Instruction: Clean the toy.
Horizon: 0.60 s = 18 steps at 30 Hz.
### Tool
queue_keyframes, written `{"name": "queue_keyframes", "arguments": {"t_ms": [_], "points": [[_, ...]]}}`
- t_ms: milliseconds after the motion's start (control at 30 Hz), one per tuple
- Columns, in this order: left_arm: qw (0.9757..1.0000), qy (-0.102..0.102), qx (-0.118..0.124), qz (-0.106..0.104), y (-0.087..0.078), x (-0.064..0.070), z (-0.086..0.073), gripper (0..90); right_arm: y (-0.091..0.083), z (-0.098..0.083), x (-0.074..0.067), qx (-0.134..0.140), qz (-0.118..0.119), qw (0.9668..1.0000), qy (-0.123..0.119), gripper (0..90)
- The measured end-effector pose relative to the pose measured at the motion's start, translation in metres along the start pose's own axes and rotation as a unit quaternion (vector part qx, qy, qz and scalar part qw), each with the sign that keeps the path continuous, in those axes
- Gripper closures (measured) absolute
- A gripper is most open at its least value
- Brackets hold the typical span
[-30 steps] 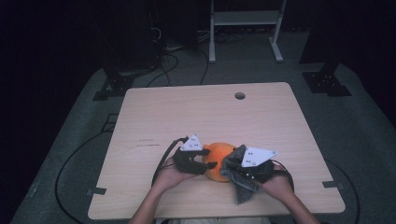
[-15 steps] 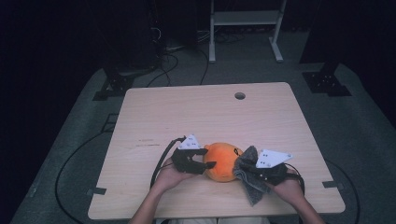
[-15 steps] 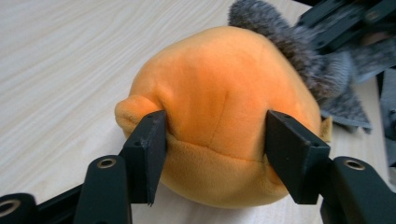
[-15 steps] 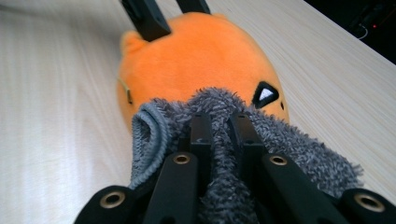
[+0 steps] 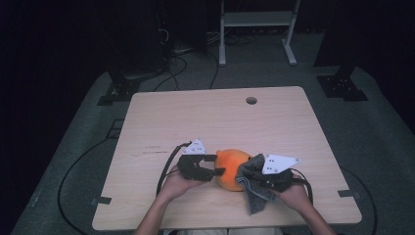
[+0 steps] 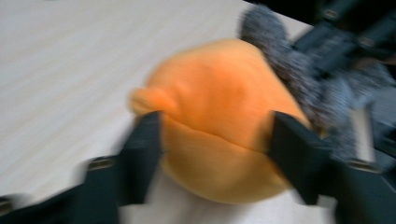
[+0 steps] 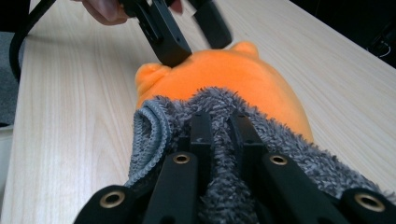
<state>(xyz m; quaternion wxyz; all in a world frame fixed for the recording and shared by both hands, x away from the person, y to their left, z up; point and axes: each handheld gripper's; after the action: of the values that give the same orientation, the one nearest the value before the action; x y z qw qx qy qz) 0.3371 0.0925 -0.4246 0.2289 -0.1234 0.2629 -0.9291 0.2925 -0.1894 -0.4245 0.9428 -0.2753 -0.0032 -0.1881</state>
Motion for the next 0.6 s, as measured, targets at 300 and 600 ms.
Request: {"name": "queue_keyframes", "arguments": {"t_ms": [300, 600], "points": [[1.0, 0.0, 0.01, -0.001, 0.004, 0.002, 0.002, 48.9, -0.012, 0.014, -0.023, -0.003, -0.024, 0.9974, -0.068, 80.9], [0.9997, 0.023, -0.008, 0.008, 0.006, 0.006, 0.001, 48.9, 0.006, 0.015, -0.02, -0.026, 0.005, 0.9969, -0.074, 81.0]]}}
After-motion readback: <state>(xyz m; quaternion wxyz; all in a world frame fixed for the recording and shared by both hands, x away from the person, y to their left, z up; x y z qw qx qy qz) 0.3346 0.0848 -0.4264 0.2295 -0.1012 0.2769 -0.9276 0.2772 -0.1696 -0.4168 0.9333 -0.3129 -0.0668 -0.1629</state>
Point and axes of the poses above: each handheld gripper's, and its own axes: y roughly forward along the jaws, z roughly out of its top, x roughly to its right, and after that the axes turned 5 degrees about z, right-handed
